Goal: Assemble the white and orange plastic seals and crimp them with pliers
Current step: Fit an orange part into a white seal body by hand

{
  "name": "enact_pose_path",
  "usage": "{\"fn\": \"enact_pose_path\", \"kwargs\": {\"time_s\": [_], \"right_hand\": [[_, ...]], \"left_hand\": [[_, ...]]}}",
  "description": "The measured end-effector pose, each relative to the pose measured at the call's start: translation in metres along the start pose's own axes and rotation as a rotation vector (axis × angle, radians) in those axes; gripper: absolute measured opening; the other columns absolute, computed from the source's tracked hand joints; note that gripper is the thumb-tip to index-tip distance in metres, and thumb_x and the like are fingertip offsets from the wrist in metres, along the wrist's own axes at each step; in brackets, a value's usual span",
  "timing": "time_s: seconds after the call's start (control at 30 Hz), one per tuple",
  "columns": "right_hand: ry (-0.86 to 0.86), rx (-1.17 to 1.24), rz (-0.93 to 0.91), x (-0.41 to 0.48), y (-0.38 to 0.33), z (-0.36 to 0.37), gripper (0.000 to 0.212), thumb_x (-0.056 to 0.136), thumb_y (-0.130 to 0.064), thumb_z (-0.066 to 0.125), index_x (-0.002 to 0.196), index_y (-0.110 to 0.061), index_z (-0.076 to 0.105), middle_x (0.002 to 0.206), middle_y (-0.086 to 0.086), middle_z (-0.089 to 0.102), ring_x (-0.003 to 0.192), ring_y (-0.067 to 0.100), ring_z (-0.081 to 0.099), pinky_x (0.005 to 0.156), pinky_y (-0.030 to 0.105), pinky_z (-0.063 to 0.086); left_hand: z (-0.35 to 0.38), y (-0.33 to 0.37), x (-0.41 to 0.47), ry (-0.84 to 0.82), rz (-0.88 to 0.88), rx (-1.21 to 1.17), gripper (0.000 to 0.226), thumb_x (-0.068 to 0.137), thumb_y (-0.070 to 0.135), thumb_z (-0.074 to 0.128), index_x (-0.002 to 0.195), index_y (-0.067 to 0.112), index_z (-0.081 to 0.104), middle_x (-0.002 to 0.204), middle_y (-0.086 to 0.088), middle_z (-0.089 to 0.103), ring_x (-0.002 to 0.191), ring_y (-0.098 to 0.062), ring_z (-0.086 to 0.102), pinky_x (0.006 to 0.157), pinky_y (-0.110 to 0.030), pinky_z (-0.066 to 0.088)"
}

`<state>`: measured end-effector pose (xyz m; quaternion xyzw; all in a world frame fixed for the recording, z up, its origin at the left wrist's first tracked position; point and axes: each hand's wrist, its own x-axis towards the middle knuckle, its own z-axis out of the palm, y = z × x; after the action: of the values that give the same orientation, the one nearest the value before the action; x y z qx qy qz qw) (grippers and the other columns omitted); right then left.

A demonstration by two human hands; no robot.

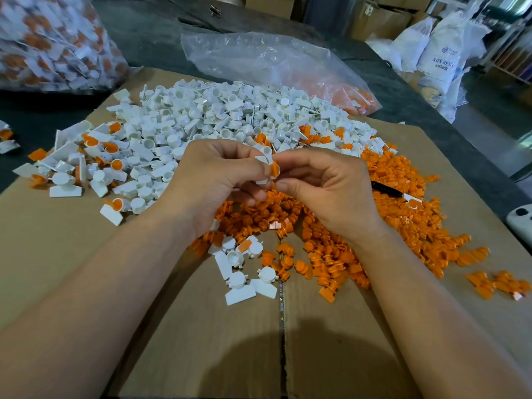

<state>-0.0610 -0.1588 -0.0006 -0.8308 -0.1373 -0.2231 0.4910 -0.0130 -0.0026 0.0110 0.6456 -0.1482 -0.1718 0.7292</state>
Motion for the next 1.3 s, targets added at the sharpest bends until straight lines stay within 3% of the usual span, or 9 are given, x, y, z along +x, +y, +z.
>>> {"fn": "enact_pose_path", "kwargs": {"time_s": [0.3,0.5,0.77,1.07,1.3], "right_hand": [[0.014,-0.01,-0.04,0.0004,-0.0003,0.0029,0.036,0.076,-0.004,0.067,0.107,-0.02,0.059,0.092,-0.011,0.065,0.087,0.004,0.066,0.08,0.023,0.053],[0.029,0.024,-0.052,-0.0002,0.0014,0.0022,0.035,0.076,-0.003,0.067,0.108,-0.016,0.059,0.094,-0.012,0.065,0.089,0.003,0.066,0.08,0.021,0.052],[0.046,0.068,-0.008,-0.0008,0.0019,0.0025,0.03,0.073,-0.006,0.069,0.088,-0.03,0.063,0.079,-0.022,0.067,0.081,0.002,0.067,0.074,0.017,0.052],[0.018,0.054,0.002,-0.0005,0.0016,0.002,0.025,0.075,-0.007,0.069,0.089,-0.027,0.062,0.086,-0.011,0.067,0.081,0.008,0.068,0.076,0.025,0.055],[0.008,0.045,-0.015,0.0,0.0003,0.0013,0.026,0.075,-0.007,0.068,0.09,-0.027,0.062,0.086,-0.013,0.066,0.081,0.005,0.067,0.075,0.021,0.053]], "left_hand": [[-0.0005,0.0024,0.0001,-0.013,-0.024,-0.05,0.01,0.072,-0.004,0.066,0.067,0.005,0.064,0.051,-0.007,0.062,0.04,-0.012,0.057,0.04,-0.016,0.044],[0.0001,0.0022,-0.0013,-0.016,-0.009,-0.003,0.013,0.07,-0.002,0.069,0.063,0.008,0.066,0.056,-0.01,0.066,0.042,-0.014,0.059,0.042,-0.017,0.046],[0.0003,0.0038,-0.0035,-0.013,0.038,0.034,0.014,0.071,-0.003,0.07,0.064,0.008,0.066,0.056,-0.009,0.066,0.045,-0.015,0.062,0.044,-0.019,0.049],[0.0024,0.0048,-0.0046,-0.003,0.038,0.047,0.013,0.071,-0.005,0.069,0.065,0.004,0.063,0.05,-0.005,0.064,0.042,-0.013,0.061,0.042,-0.018,0.049],[0.0022,0.0044,-0.0037,-0.002,0.022,0.039,0.012,0.072,-0.006,0.069,0.065,0.001,0.061,0.049,-0.005,0.063,0.04,-0.013,0.06,0.04,-0.017,0.046]]}}
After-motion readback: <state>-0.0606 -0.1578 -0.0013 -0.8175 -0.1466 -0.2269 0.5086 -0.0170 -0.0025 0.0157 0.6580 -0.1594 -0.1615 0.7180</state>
